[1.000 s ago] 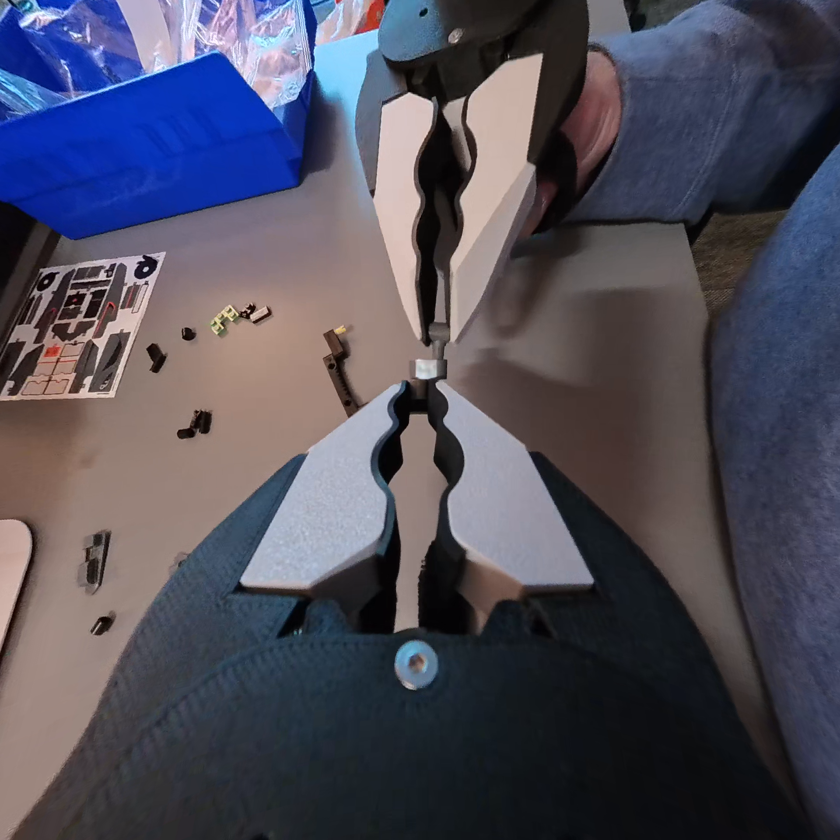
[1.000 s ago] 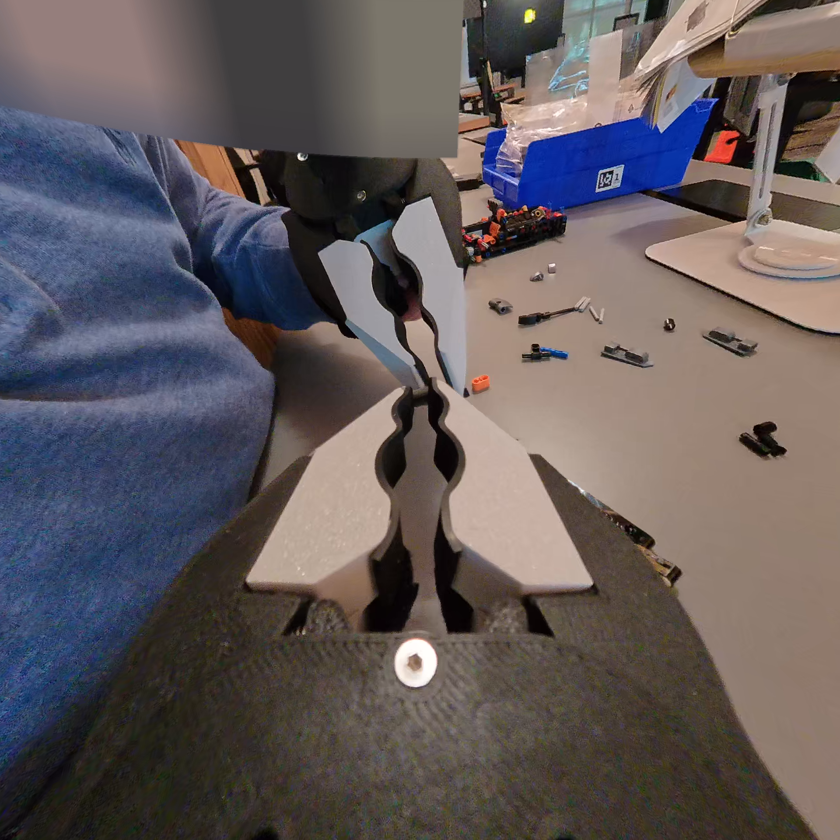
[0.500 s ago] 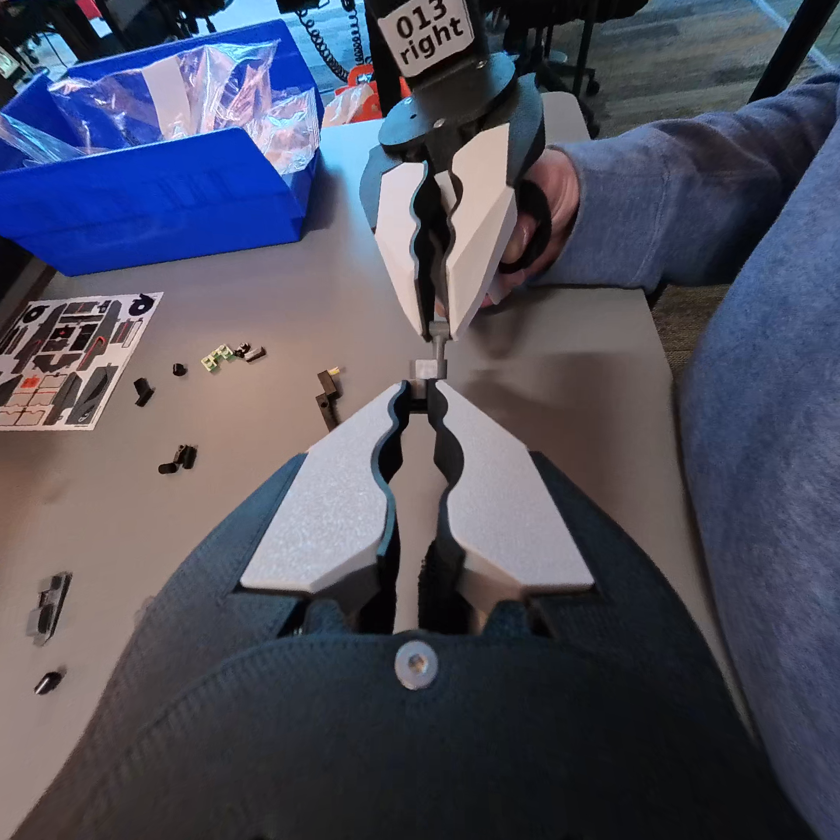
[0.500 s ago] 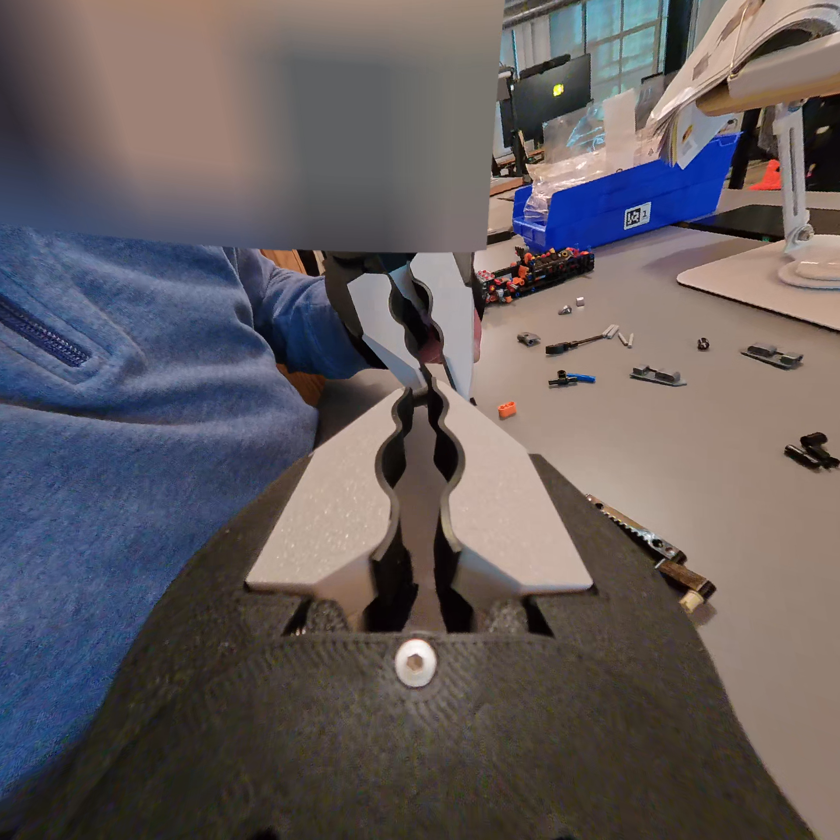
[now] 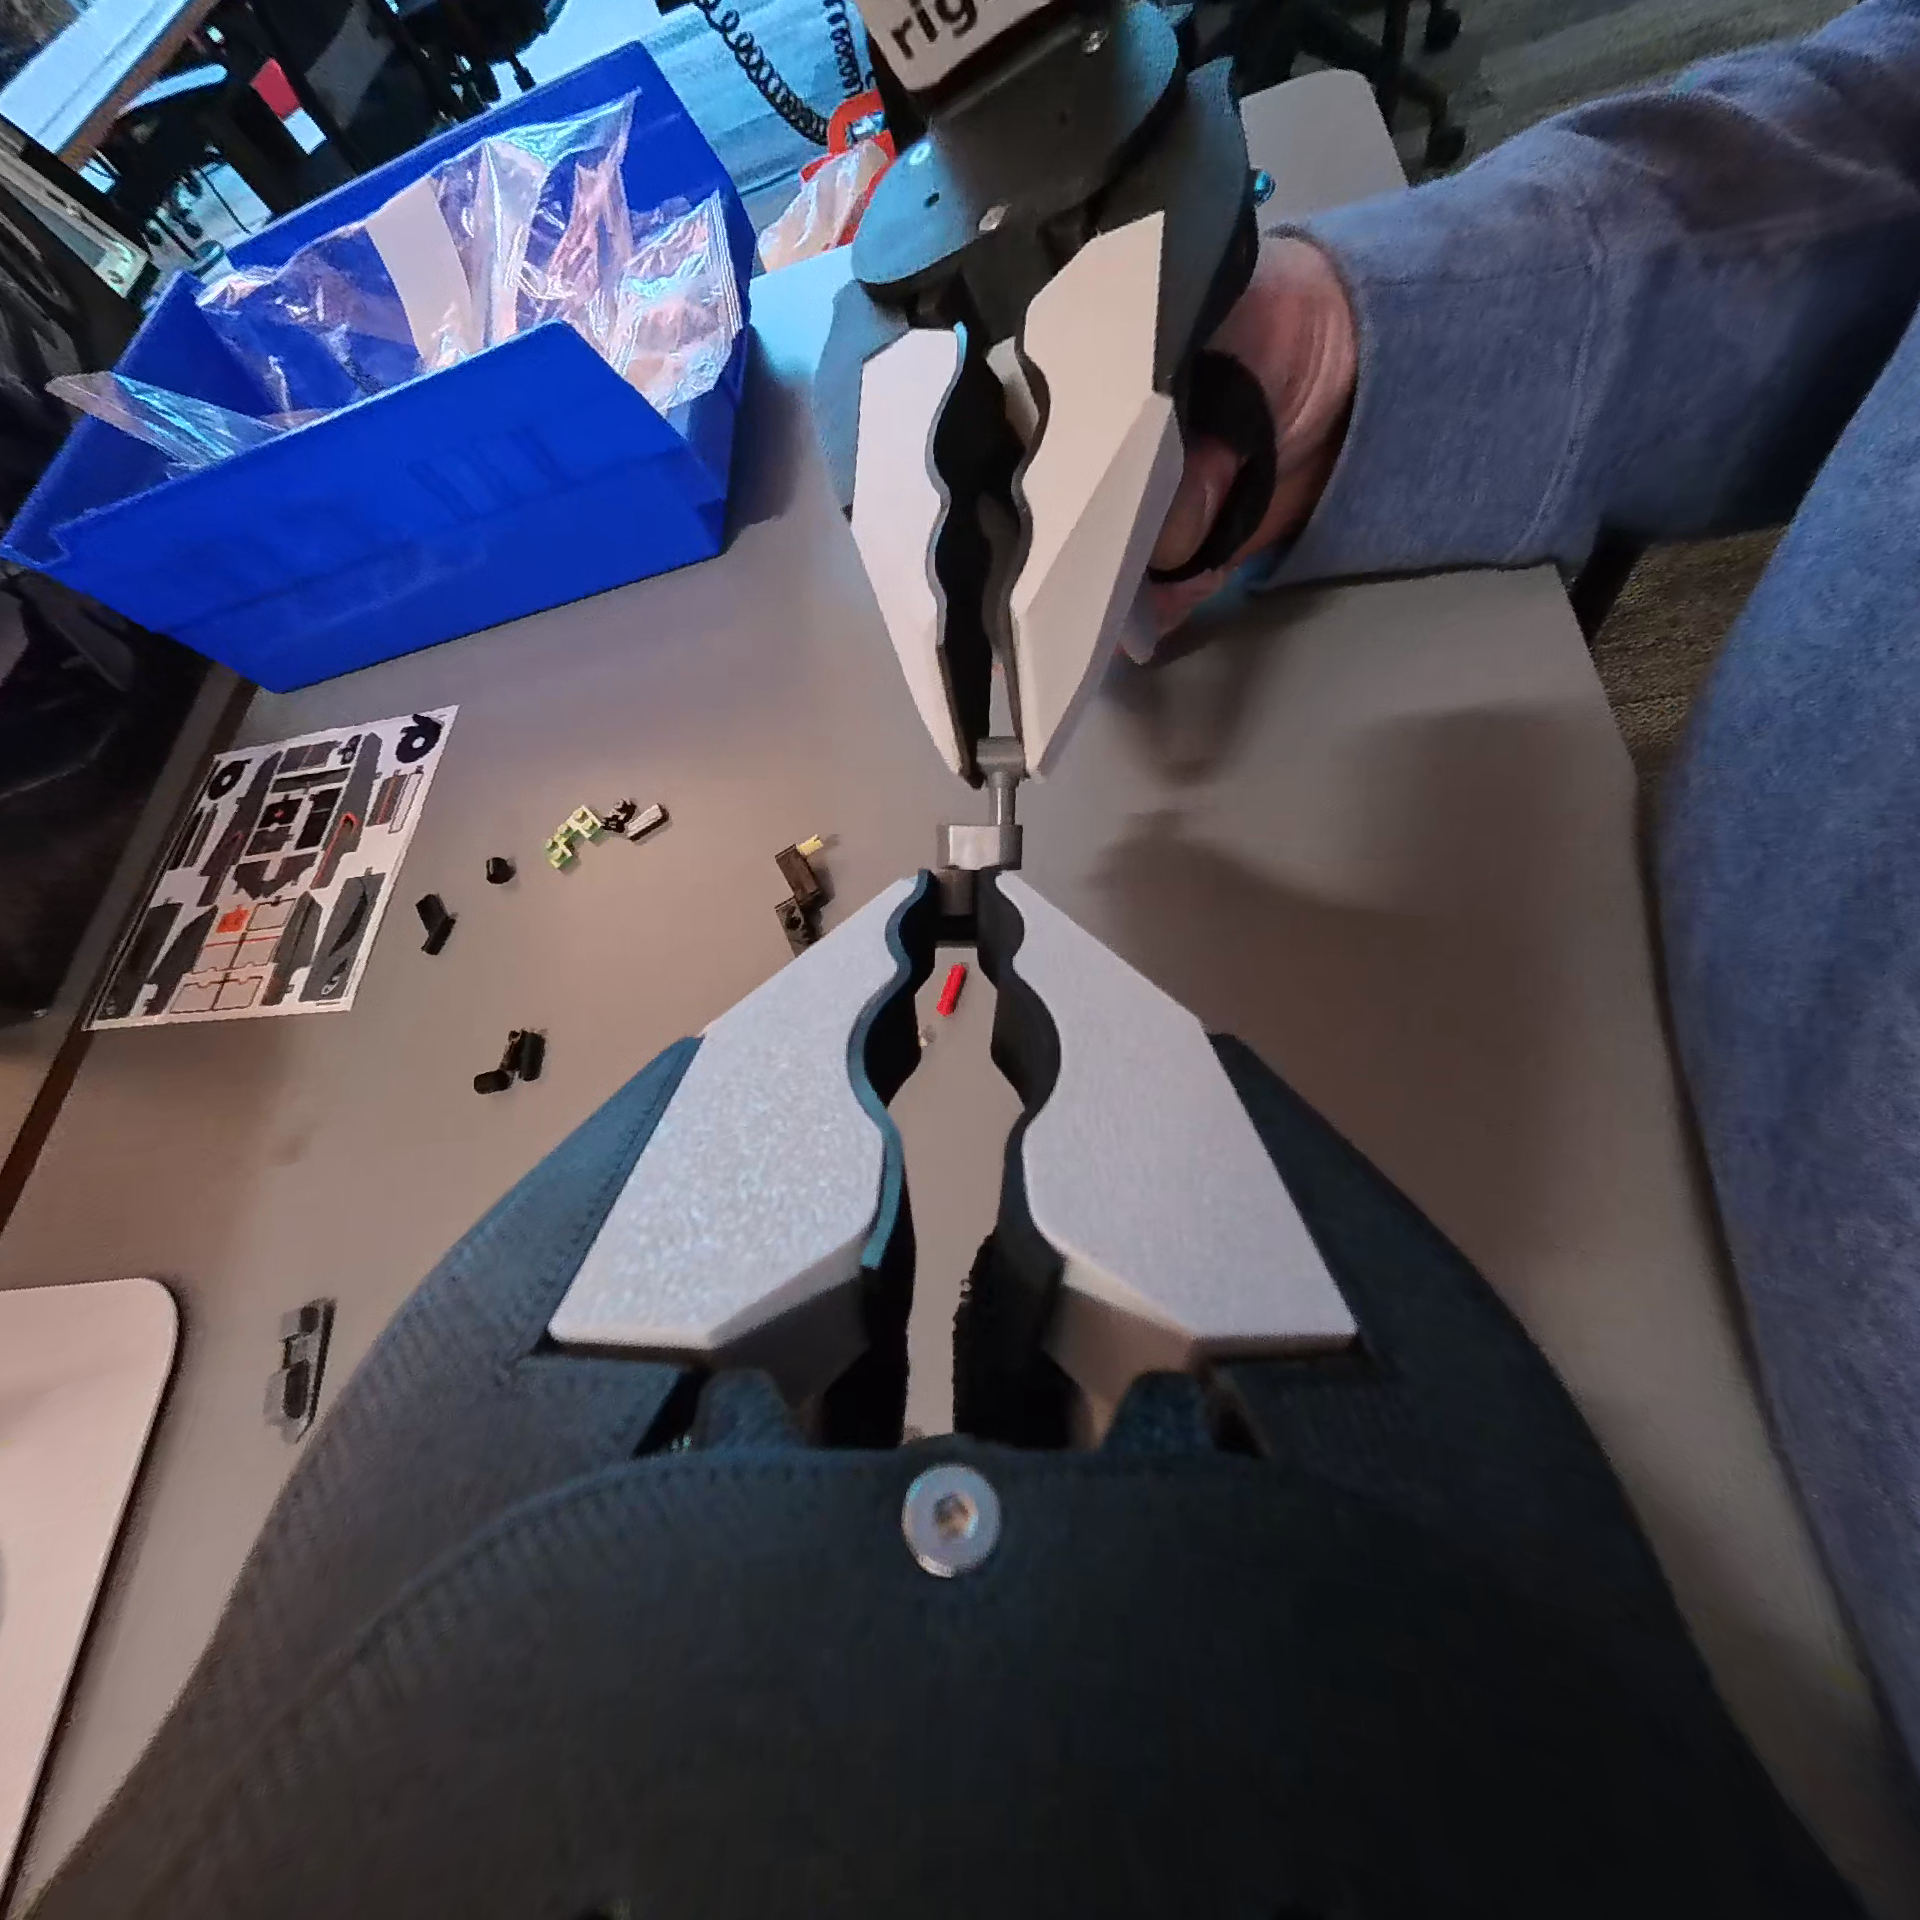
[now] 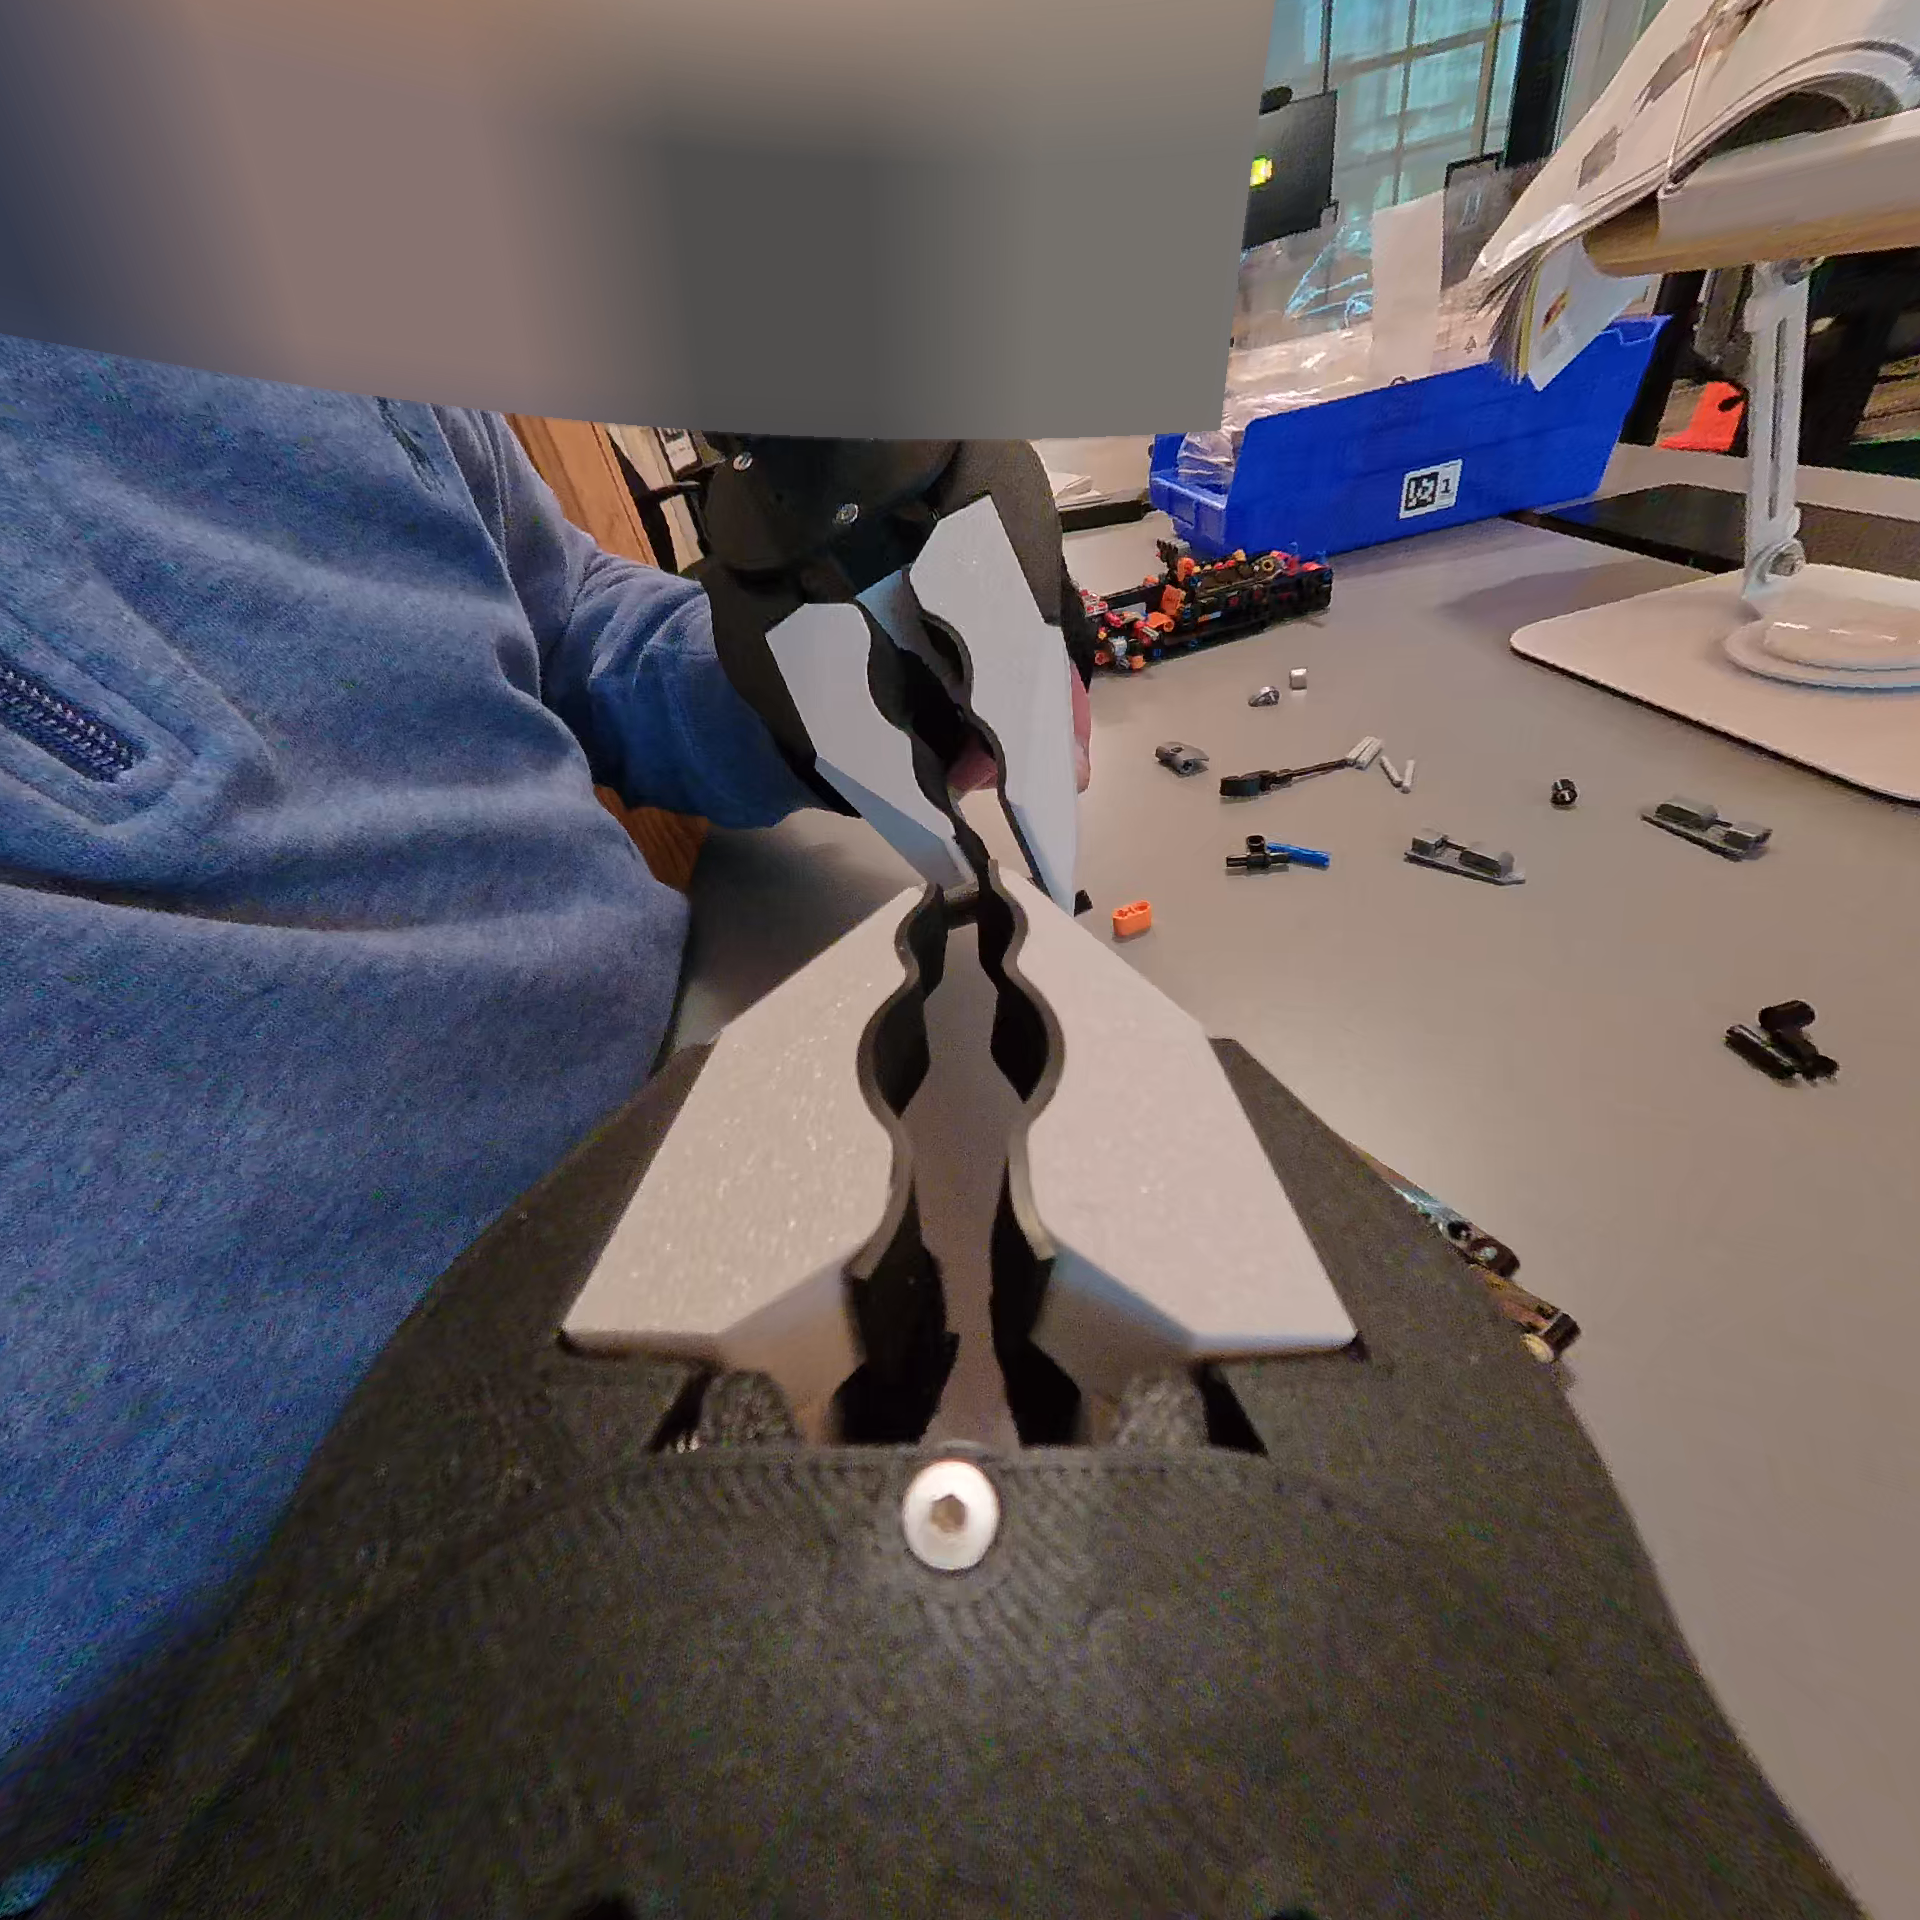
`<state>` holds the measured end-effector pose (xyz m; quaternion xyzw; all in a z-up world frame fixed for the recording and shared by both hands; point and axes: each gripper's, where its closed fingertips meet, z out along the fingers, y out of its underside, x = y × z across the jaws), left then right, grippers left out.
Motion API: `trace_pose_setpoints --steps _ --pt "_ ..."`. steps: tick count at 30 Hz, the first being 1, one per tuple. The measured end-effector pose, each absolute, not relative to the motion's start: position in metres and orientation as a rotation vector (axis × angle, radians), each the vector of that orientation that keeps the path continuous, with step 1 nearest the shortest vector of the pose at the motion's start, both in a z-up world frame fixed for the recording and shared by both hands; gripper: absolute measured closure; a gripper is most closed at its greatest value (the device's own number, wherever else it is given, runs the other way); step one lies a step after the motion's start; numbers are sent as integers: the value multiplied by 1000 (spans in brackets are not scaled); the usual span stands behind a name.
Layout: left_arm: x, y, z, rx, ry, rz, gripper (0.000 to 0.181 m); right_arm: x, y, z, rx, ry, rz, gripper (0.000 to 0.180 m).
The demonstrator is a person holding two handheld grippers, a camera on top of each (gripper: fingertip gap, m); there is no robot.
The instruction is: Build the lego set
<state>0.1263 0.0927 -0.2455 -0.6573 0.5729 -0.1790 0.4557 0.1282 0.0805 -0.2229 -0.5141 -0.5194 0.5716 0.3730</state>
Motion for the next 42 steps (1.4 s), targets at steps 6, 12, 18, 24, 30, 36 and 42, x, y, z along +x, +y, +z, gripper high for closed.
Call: trace_pose_setpoints --steps 6,12,18,24,30,36,42 --pt "128 93 -241 -1609 1396 -464 176 130 81 -219 -1303 -1309 1486 175" --pt "127 94 -240 -1591 1422 -410 176 129 81 -219 -1294 -1314 1445 175" --pt "126 96 -240 -1589 1435 -358 176 128 82 -219 -1304 -1314 1424 175" --pt "126 97 -239 -1586 1450 -328 177 129 83 -219 -1304 -1320 1404 175" --pt "126 99 -241 -1604 1450 -320 177 128 85 -221 -1314 -1330 1354 175" --pt "127 96 -238 -1619 1415 -438 177 128 83 -218 -1288 -1332 1344 175" --pt "127 95 -239 -1607 1448 -420 177 128 82 -218 -1296 -1357 1346 175"
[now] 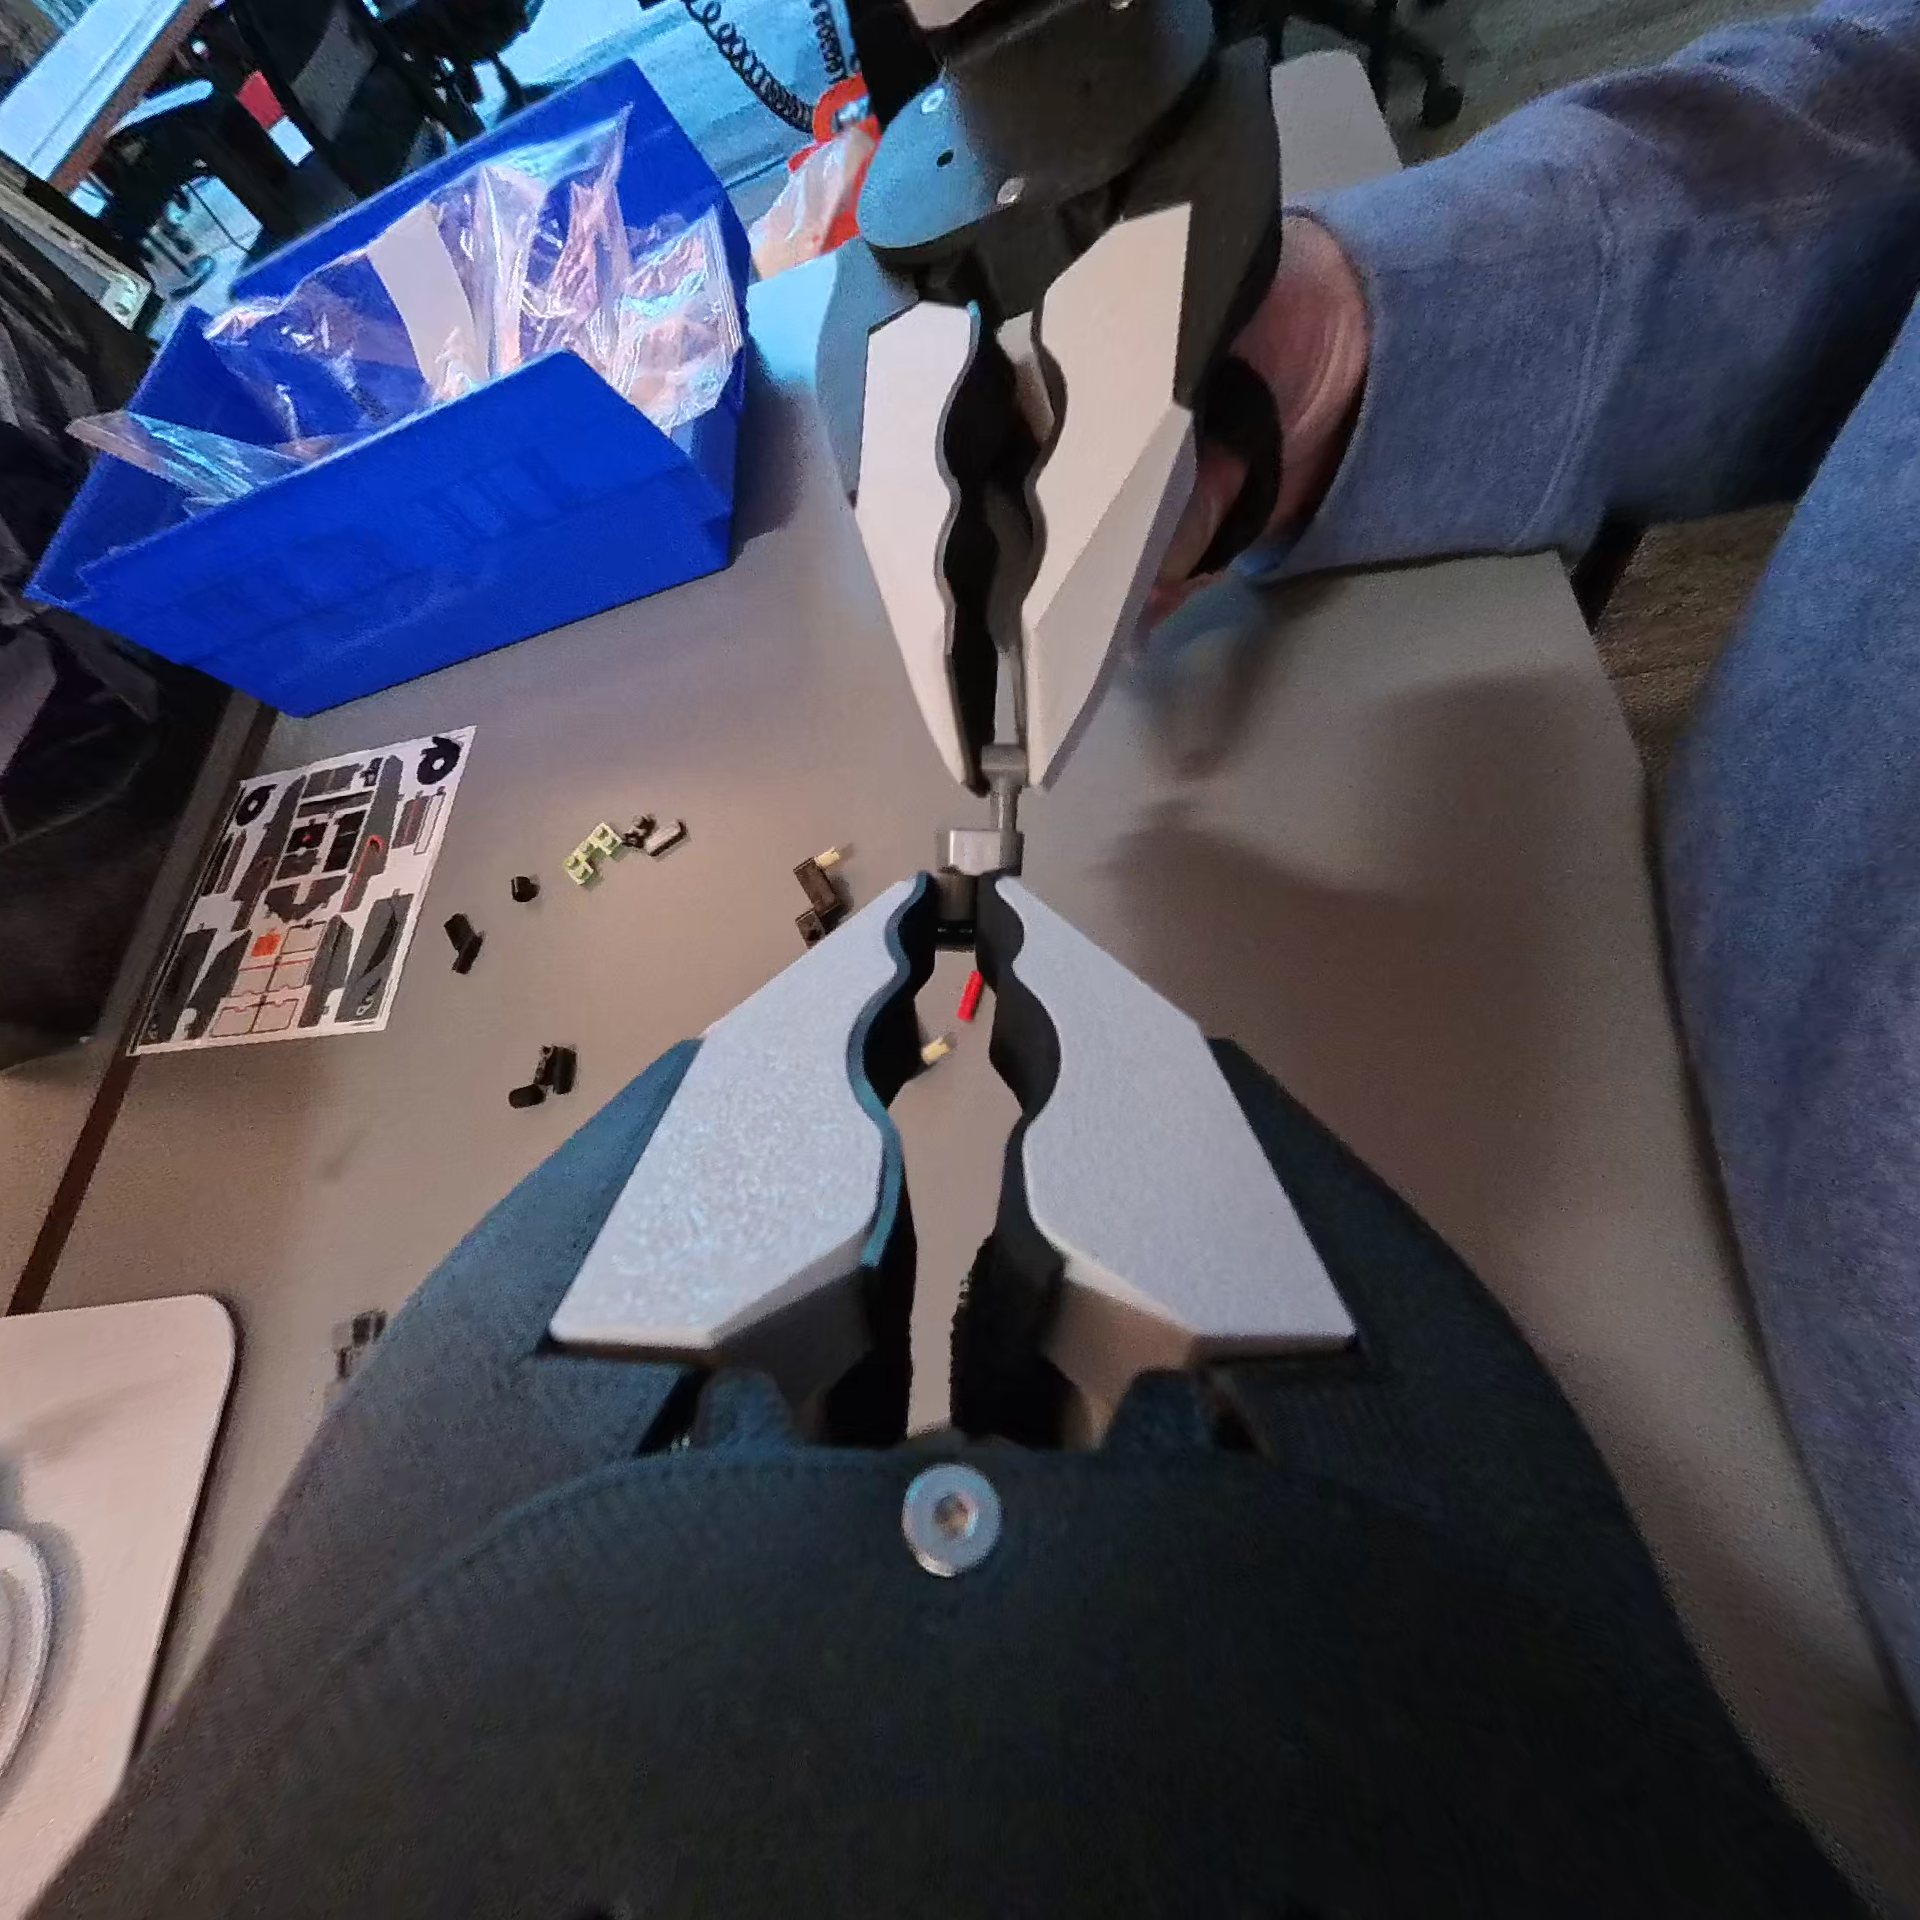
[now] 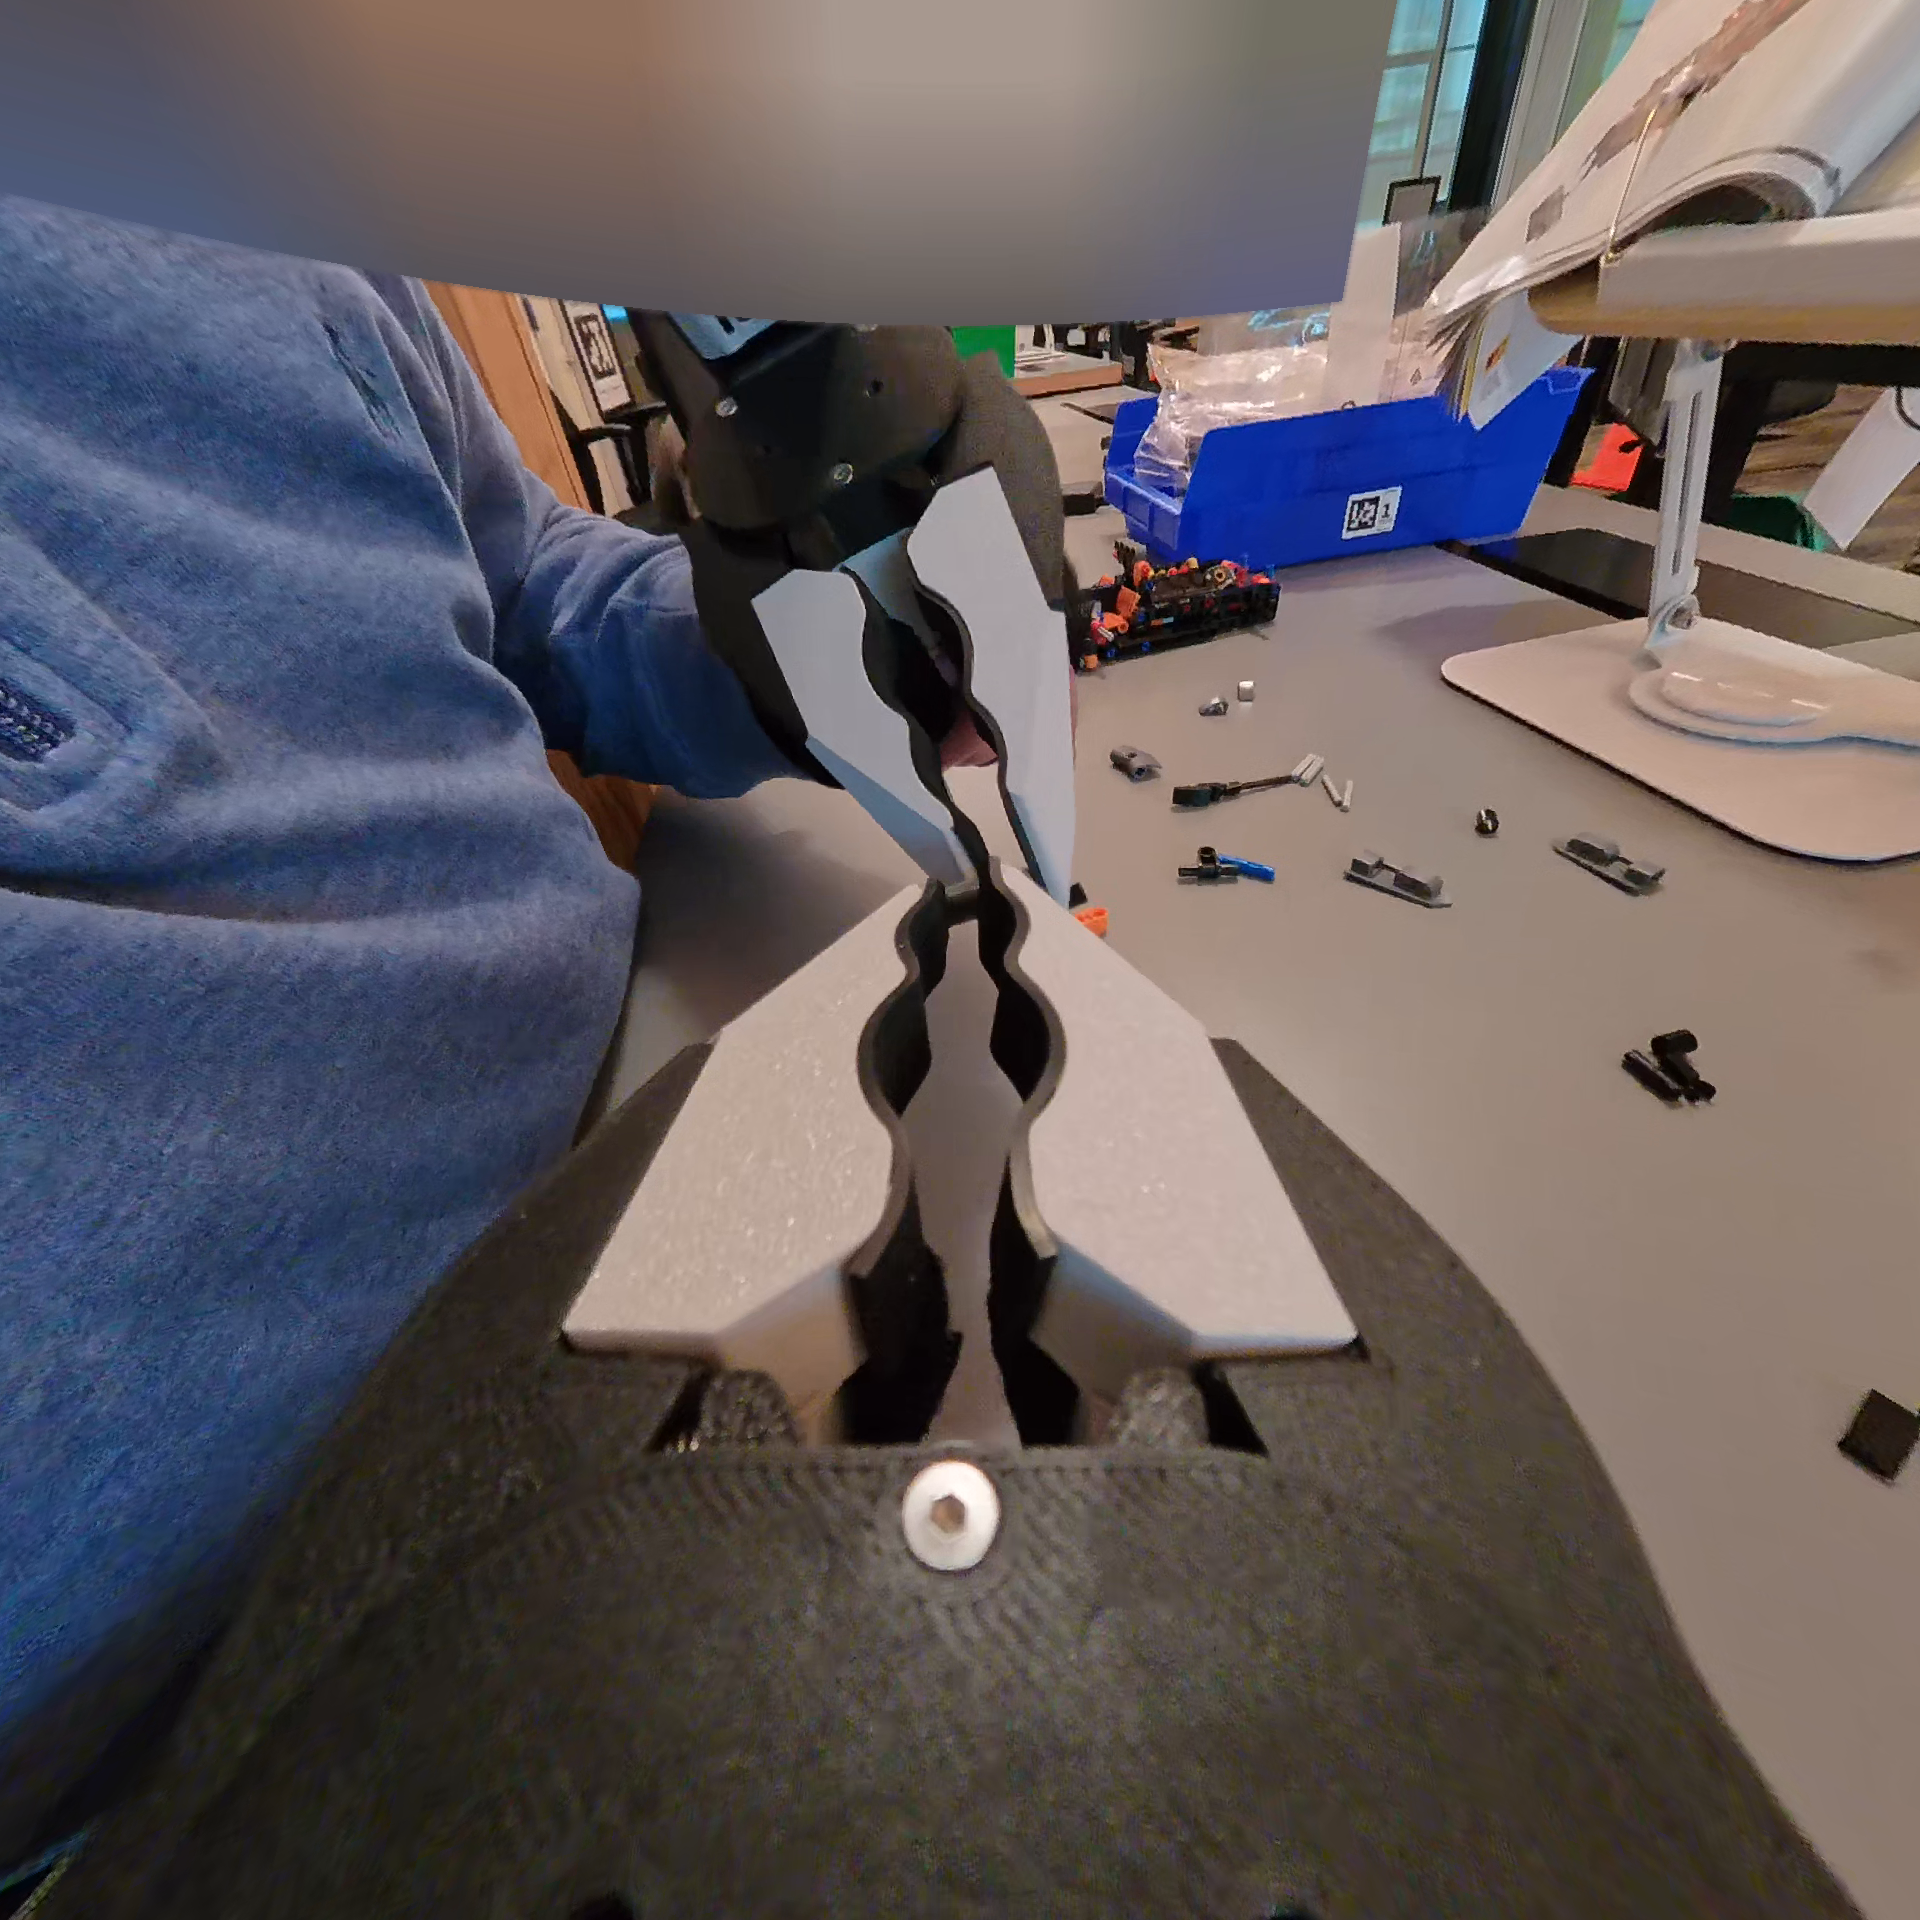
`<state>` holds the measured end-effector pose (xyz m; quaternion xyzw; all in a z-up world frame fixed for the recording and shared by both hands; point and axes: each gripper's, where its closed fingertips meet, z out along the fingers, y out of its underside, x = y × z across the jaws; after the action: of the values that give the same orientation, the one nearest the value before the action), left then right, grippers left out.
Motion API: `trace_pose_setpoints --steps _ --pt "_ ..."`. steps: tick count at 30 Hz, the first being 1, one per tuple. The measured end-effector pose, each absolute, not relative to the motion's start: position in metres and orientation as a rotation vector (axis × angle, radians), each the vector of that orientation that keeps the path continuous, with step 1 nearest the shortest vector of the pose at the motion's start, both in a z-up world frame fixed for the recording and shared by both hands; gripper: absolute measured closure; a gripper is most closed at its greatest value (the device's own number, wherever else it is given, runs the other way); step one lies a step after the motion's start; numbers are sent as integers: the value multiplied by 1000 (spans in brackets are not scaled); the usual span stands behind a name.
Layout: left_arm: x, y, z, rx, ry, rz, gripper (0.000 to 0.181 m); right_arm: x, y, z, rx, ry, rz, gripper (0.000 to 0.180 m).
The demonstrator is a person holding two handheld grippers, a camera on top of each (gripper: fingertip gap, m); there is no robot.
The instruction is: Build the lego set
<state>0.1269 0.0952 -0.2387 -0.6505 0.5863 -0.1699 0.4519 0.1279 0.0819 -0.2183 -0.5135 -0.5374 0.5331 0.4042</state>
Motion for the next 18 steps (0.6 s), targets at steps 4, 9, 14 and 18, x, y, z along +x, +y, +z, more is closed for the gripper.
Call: trace_pose_setpoints --steps 4,9,14,18 --pt "125 97 -240 -1603 1474 -356 177 126 83 -219 -1305 -1371 1316 175" --pt "122 100 -247 -1615 1499 -278 177 124 85 -225 -1334 -1388 1283 175" --pt "124 99 -249 -1607 1490 -271 177 122 83 -224 -1322 -1388 1284 175" --pt "119 97 -249 -1675 1408 -394 176 121 85 -223 -1353 -1356 1296 175"
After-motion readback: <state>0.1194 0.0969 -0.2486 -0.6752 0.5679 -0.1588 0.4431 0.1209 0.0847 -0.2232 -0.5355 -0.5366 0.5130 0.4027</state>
